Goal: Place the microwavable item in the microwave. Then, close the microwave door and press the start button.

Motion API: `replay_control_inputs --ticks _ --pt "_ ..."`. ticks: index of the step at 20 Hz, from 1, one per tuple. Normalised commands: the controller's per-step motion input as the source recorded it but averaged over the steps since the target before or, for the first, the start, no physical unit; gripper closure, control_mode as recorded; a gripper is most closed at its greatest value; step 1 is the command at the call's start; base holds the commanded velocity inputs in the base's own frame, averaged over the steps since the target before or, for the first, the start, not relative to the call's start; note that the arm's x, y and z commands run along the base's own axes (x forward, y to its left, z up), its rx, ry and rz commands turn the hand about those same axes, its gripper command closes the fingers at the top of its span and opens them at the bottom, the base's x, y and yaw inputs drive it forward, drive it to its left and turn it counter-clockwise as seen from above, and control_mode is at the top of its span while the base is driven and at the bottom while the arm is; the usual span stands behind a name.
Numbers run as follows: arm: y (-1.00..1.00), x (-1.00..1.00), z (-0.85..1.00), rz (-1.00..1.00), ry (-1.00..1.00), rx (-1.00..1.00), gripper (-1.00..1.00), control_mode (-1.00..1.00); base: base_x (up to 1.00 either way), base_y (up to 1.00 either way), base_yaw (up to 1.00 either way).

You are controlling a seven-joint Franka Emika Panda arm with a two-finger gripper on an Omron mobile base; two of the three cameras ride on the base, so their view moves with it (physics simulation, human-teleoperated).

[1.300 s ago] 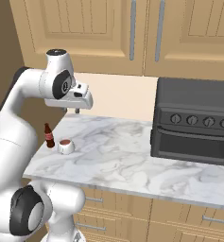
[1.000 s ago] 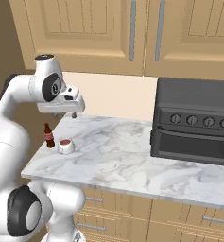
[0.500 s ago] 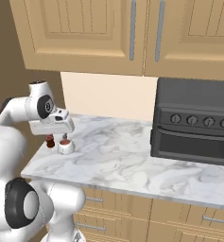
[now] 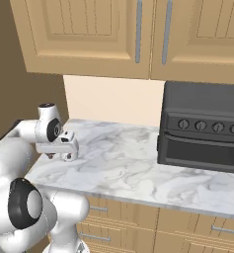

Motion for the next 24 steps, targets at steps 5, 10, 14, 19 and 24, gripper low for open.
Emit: replay_control_inputs --ticks 5,10,14,19,24 --pt "0.21 0.13 -0.30 -0.05 0.00 0.00 -1.00 -1.00 0.00 0.00 0.00" --pt "0.02 0.26 -0.22 -0.06 0.04 0.00 -1.00 -1.00 0.00 0.00 0.00" --pt "0.09 0.33 -0.14 -0.08 0.06 0.00 -1.00 -1.00 0.00 0.00 0.00" --pt "0.15 0.29 -0.15 -0.12 0.04 0.00 -1.00 -1.00 0.00 0.00 0.00" --pt "0.01 0.18 -0.24 -0.04 0.04 0.00 -1.00 -1.00 0.00 0.00 0.00"
